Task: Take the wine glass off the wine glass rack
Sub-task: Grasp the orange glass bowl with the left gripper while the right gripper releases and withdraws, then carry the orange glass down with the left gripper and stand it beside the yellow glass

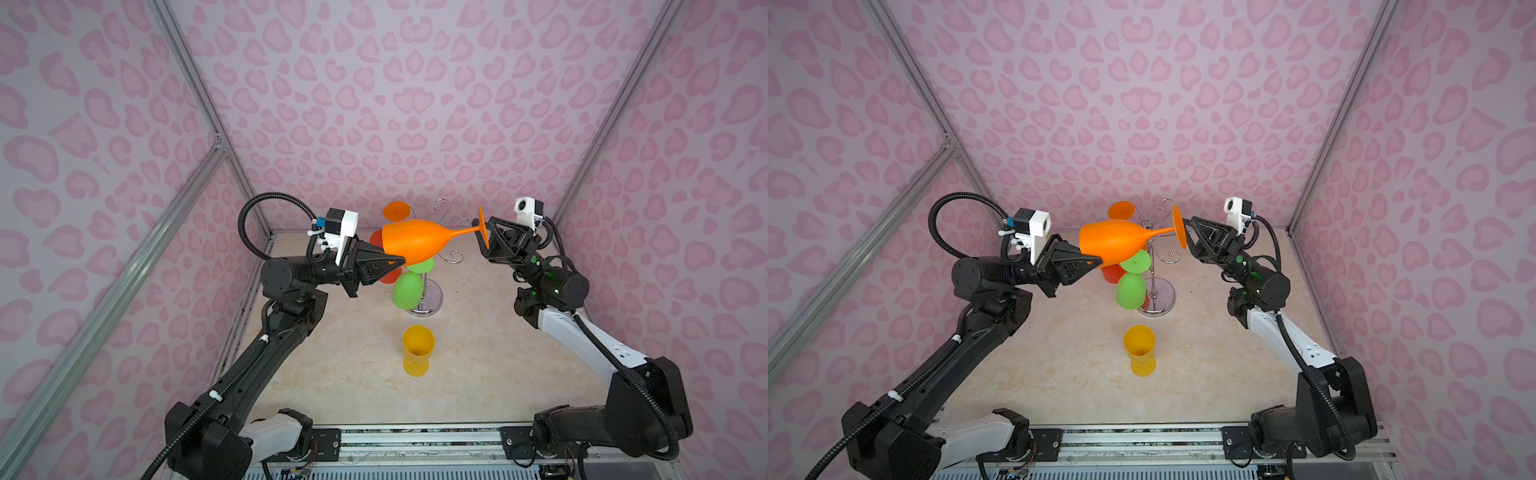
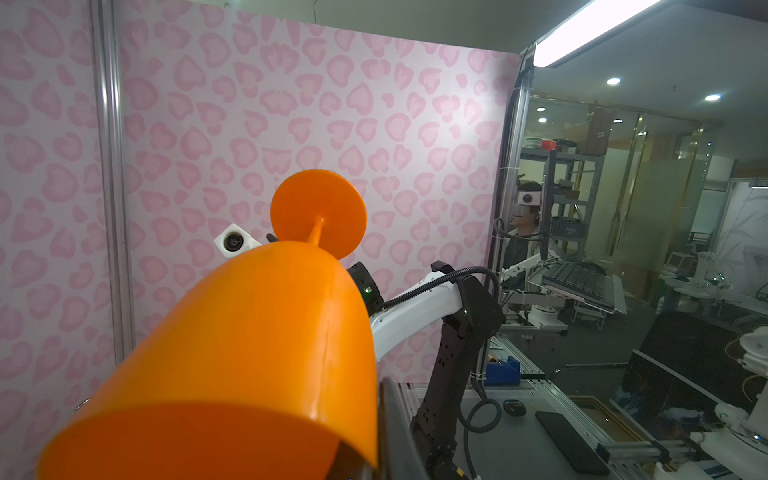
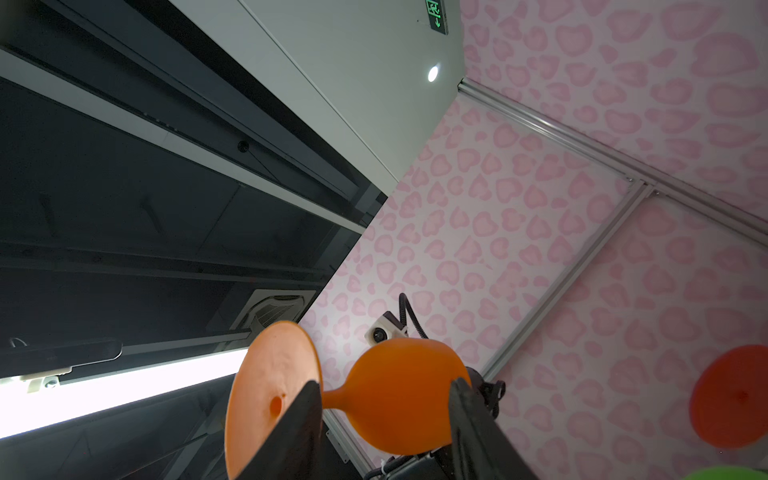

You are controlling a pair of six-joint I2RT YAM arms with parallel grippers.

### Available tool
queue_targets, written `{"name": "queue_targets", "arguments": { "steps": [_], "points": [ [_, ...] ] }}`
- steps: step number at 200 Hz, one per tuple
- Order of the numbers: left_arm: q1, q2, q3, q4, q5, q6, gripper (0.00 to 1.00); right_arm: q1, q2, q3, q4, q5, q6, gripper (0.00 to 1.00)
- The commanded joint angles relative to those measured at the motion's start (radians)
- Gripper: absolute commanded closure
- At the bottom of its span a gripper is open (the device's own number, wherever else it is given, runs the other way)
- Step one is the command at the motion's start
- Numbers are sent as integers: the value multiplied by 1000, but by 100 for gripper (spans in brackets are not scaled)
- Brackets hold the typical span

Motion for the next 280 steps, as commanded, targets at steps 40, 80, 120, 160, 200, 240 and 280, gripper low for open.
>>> {"name": "queue_targets", "arguments": {
  "steps": [40, 80, 120, 160, 200, 240, 280],
  "points": [
    [-123, -42, 216, -1131, -150, 788, 98, -188, -326, 96, -1222, -40, -846, 47],
    [-316, 59, 413, -1556, -482, 1051, 98, -256, -419, 248, -1869, 303, -1271, 47],
    [-482, 196, 551, -1781, -754, 1141, 98, -424, -491, 137, -1875, 333, -1224, 47],
    [-606, 340, 675, -1916, -943, 1172, 98, -521, -515, 66, -1855, 349, -1201, 46],
    [-680, 518, 813, -2036, -1058, 1189, 98, -573, -522, -3, -1810, 349, -1171, 45],
    [-742, 769, 1054, -2225, -1159, 1212, 98, -588, -510, -23, -1790, 324, -1154, 45],
    [-763, 901, 1156, -2326, -1188, 1222, 98, -595, -519, -41, -1788, 324, -1156, 45]
  ]
}}
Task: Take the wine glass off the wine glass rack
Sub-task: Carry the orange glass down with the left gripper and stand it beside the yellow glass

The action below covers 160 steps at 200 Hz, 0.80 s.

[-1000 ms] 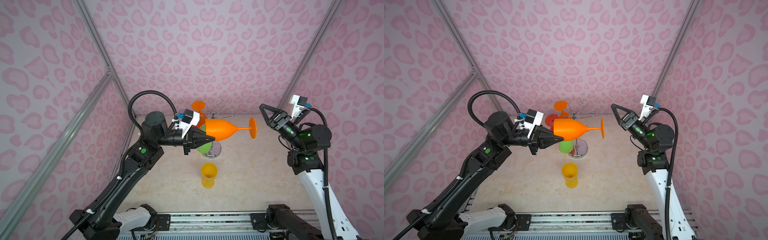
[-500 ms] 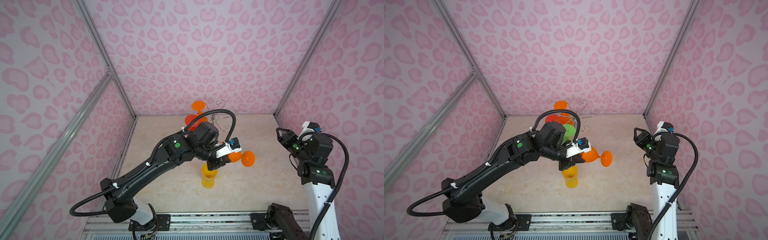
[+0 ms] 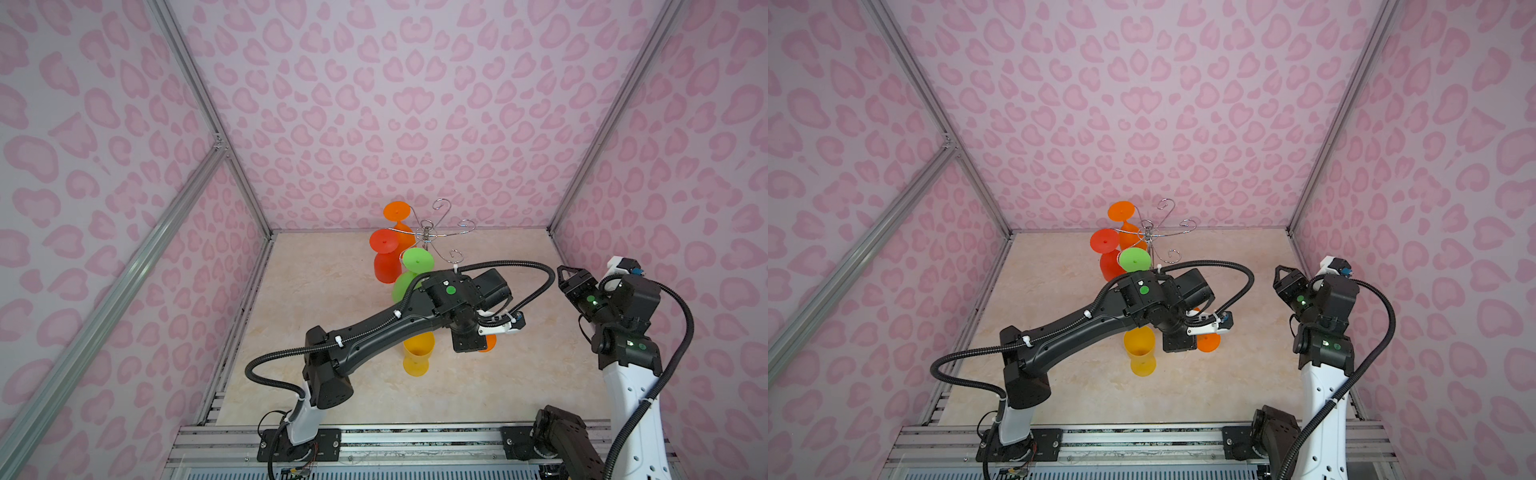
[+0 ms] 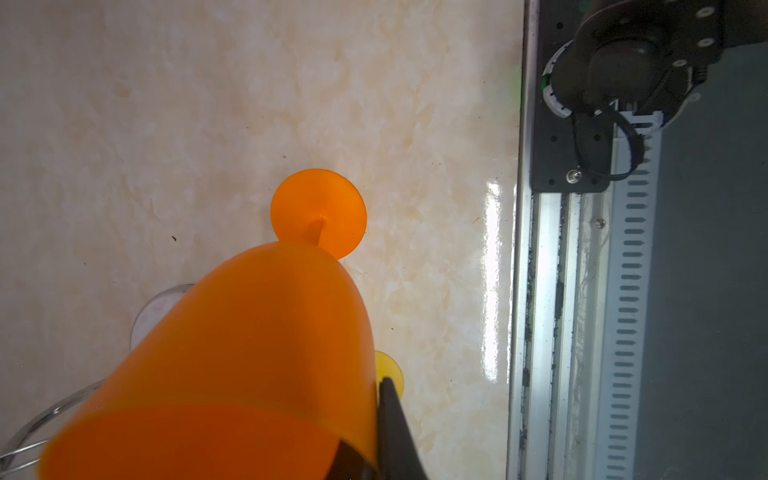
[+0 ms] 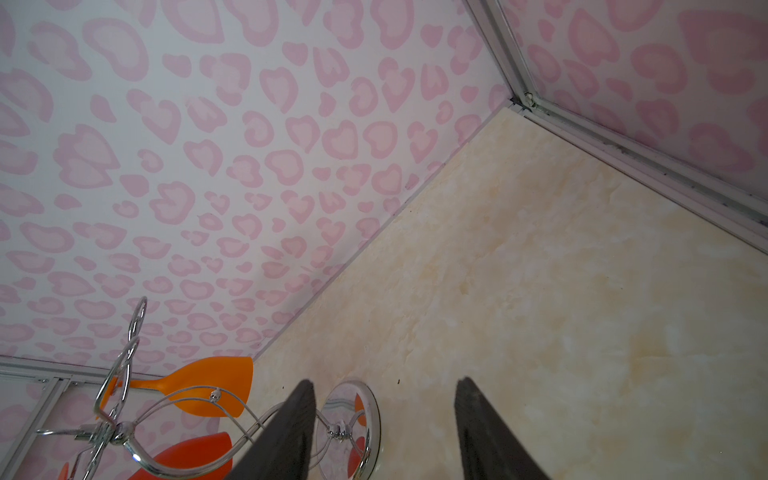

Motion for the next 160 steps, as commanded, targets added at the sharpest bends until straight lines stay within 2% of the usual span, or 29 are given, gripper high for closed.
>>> {"name": "queue_targets", "arguments": {
  "steps": [1, 63, 160],
  "points": [
    [-9, 48, 37, -117, -43, 21, 98, -4, -6, -18, 28, -11, 5, 45],
    [-10, 98, 34, -161, -44, 21, 98, -18, -1, -69, 76, -39, 40, 46],
    [-11, 158, 27, -169, -66, 24, 98, -18, -7, -75, 71, -40, 25, 46]
  ]
}}
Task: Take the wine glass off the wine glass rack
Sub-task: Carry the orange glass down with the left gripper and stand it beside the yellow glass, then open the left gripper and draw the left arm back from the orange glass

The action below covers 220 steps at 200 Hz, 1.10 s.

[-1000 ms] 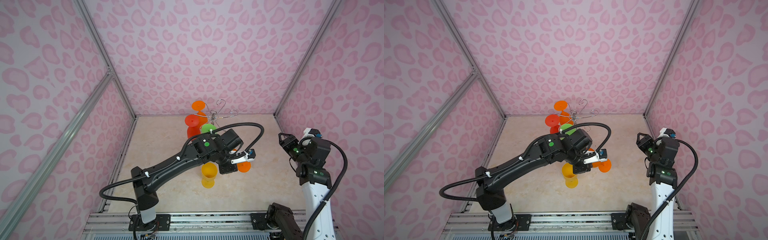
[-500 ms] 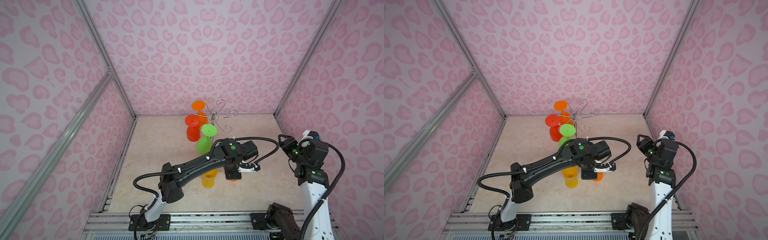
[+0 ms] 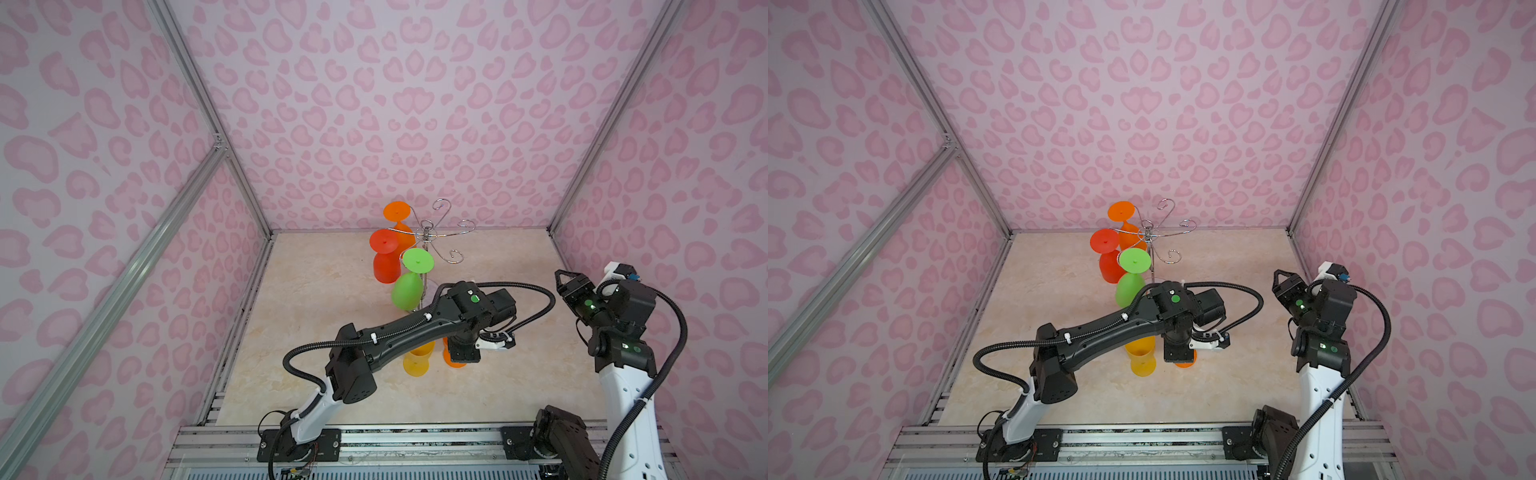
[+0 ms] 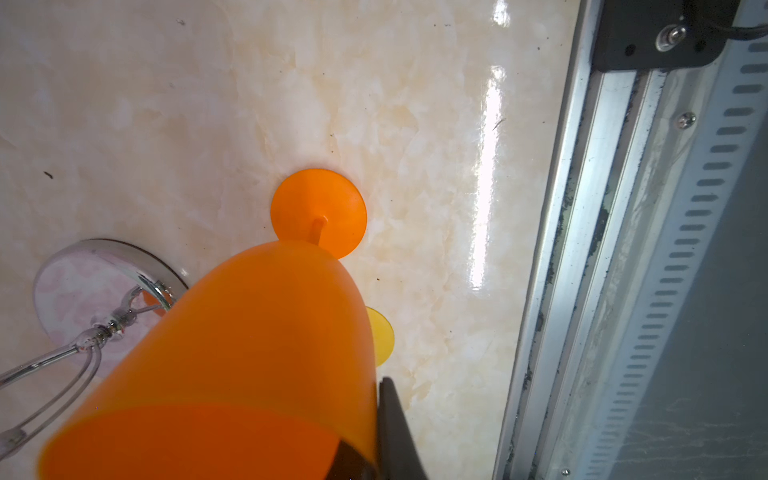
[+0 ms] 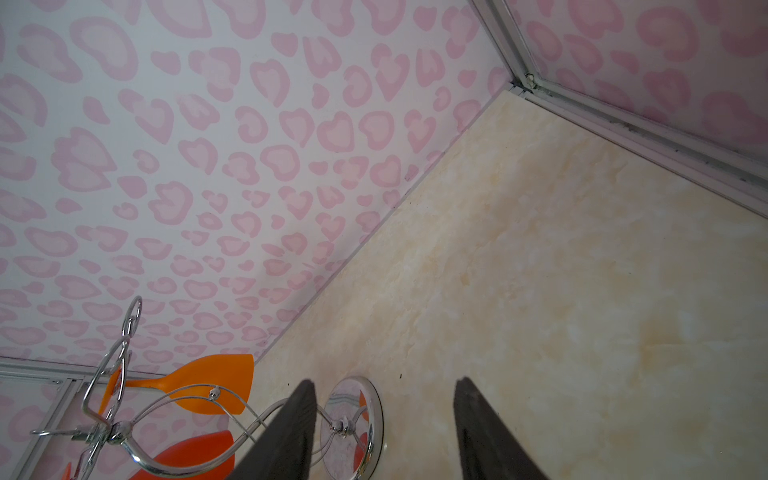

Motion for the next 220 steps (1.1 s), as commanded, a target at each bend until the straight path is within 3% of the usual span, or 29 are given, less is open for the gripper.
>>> {"name": "queue_targets", "arguments": {
  "steps": [1, 41, 95, 144, 160, 198, 220],
  "points": [
    [0, 13, 1, -24, -5, 10, 98, -1, 2, -7, 25, -6, -7, 46],
    [0, 23, 1, -30, -5, 14, 93, -1, 9, -19, 37, -13, -2, 46],
    [0, 7, 10, -16, -49, 7, 59, -1, 17, -33, 57, -26, 15, 46],
    [0, -45, 66, -10, -44, 4, 48, -1, 20, -41, 69, -40, 29, 47],
    [0, -92, 72, 1, -41, 8, 39, -1, 18, -44, 72, -44, 30, 47],
    [1, -216, 72, 53, -70, -6, 38, -1, 13, -46, 74, -51, 32, 46],
    [0, -321, 35, 124, -146, -50, 39, -1, 8, -44, 94, -86, 44, 46]
  ]
}}
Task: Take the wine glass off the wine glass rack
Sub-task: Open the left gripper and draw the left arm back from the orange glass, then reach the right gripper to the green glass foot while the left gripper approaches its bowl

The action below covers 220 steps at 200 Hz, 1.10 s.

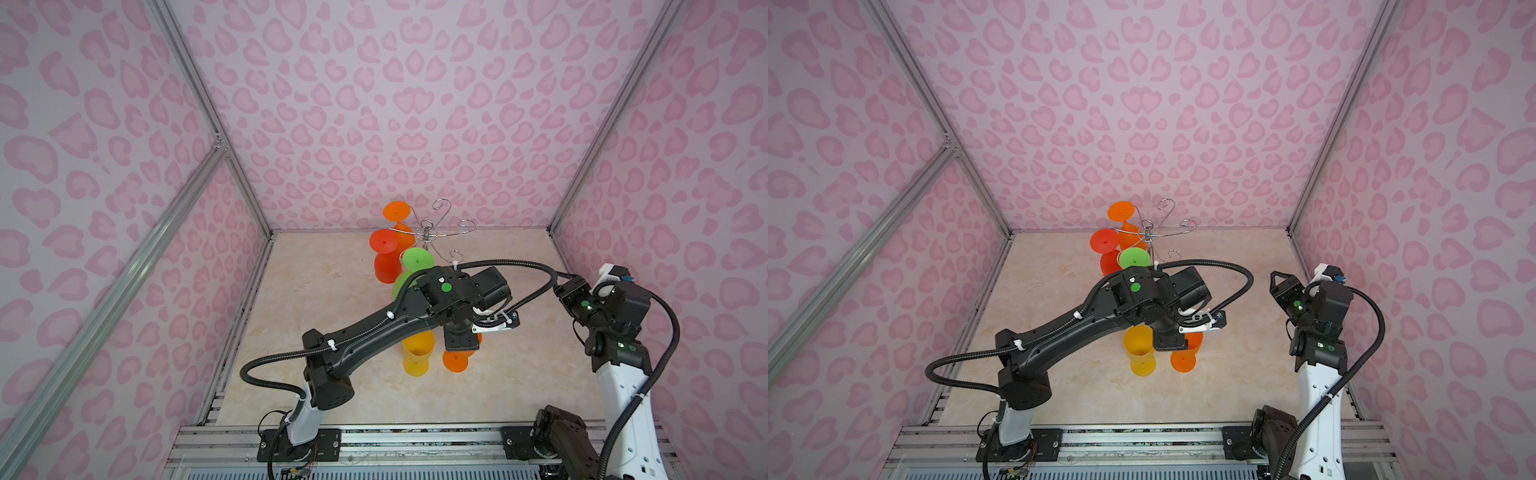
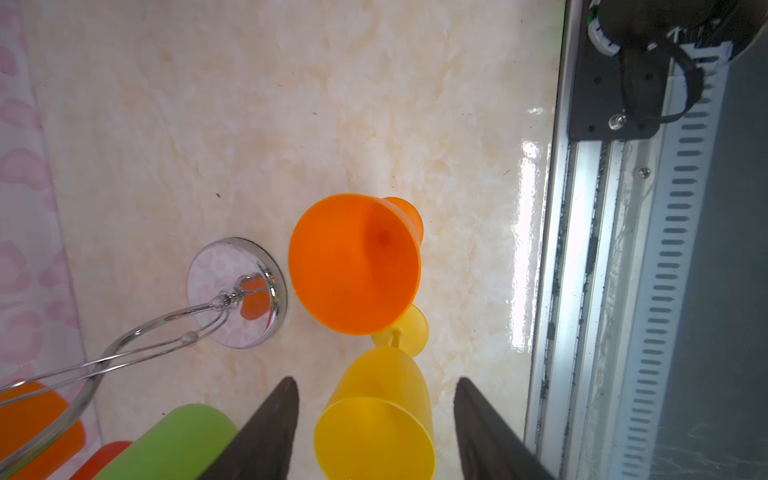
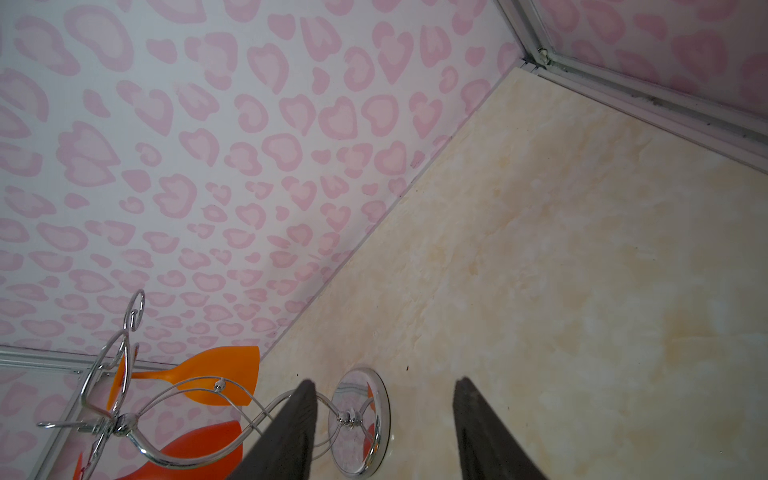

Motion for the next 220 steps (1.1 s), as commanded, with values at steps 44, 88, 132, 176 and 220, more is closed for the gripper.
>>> {"name": "queue_targets", "arguments": {
  "steps": [44, 88, 132, 176, 220],
  "points": [
    [19, -494, -341, 417, -117, -142, 38, 36, -17, 26, 91, -131, 54, 45],
    [130, -913, -699, 729, -89, -331, 21, 204, -31, 75, 166, -159, 121, 47],
    [342, -1091, -930, 832, -95, -525, 19, 533, 27, 135, 198, -41, 119, 47],
    [566, -1131, -1110, 984, 137, -713, 19, 737, 127, 120, 310, 18, 167, 47],
    [736, -1105, -1257, 1193, 377, -888, 19, 841, 215, 118, 421, 50, 217, 49]
  ]
}}
